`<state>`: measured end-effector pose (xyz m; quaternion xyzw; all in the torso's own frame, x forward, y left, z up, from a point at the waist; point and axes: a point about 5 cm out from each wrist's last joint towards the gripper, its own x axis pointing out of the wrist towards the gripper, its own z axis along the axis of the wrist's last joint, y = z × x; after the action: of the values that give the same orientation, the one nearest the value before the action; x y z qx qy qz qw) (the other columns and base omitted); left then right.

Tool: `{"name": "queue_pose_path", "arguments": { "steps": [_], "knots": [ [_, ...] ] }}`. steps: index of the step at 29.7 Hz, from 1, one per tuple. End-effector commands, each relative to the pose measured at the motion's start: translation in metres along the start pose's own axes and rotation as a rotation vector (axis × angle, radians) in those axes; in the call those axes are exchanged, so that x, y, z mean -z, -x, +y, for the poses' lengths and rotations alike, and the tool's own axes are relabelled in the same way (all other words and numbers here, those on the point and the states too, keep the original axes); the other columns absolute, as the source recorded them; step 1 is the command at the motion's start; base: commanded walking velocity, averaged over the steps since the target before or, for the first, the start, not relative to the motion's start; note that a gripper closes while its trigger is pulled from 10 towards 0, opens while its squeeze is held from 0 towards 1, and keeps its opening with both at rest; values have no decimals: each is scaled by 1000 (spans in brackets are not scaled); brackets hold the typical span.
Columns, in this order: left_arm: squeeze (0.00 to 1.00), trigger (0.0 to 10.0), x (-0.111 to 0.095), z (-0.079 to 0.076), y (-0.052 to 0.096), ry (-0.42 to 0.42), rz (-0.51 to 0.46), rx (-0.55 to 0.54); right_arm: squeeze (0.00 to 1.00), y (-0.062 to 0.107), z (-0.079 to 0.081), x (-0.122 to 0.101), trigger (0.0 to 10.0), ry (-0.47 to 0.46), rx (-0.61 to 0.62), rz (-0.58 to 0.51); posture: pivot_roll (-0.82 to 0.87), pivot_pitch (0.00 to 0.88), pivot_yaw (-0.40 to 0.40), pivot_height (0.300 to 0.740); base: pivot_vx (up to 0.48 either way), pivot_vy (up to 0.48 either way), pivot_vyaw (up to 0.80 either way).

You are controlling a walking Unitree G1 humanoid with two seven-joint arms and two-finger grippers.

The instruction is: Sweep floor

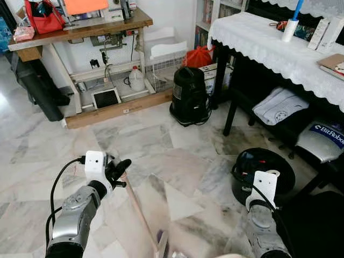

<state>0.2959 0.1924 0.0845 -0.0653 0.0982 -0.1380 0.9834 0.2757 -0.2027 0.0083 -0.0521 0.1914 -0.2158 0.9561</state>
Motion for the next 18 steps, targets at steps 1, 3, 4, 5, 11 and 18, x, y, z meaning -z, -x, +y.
{"name": "queue_pose_path", "arguments": {
  "steps": [1,3,4,5,11,18],
  "knots": [
    [0,10000,-2,0,0,20,-7,9,0,16,10,36,10000,-109,-1,191,-35,36,84,740,0,0,0],
    [0,10000,-2,0,0,20,-8,9,0,15,10,27,10000,-114,-4,128,-35,36,84,740,0,0,0],
    [0,10000,-2,0,-1,20,-9,9,0,14,10,21,10000,-109,-5,79,-35,36,84,740,0,0,0],
    [0,10000,-2,0,-1,20,-10,9,0,13,9,14,10000,-92,-4,19,-36,36,84,740,0,0,0],
    [0,10000,-3,-1,-1,20,-13,13,0,12,5,-9,10000,-98,23,-137,-38,34,83,740,0,0,0],
    [0,10000,-3,-1,-2,19,-14,16,0,13,4,-26,10000,-103,4,-228,-37,34,82,740,0,0,0]
  ]
}}
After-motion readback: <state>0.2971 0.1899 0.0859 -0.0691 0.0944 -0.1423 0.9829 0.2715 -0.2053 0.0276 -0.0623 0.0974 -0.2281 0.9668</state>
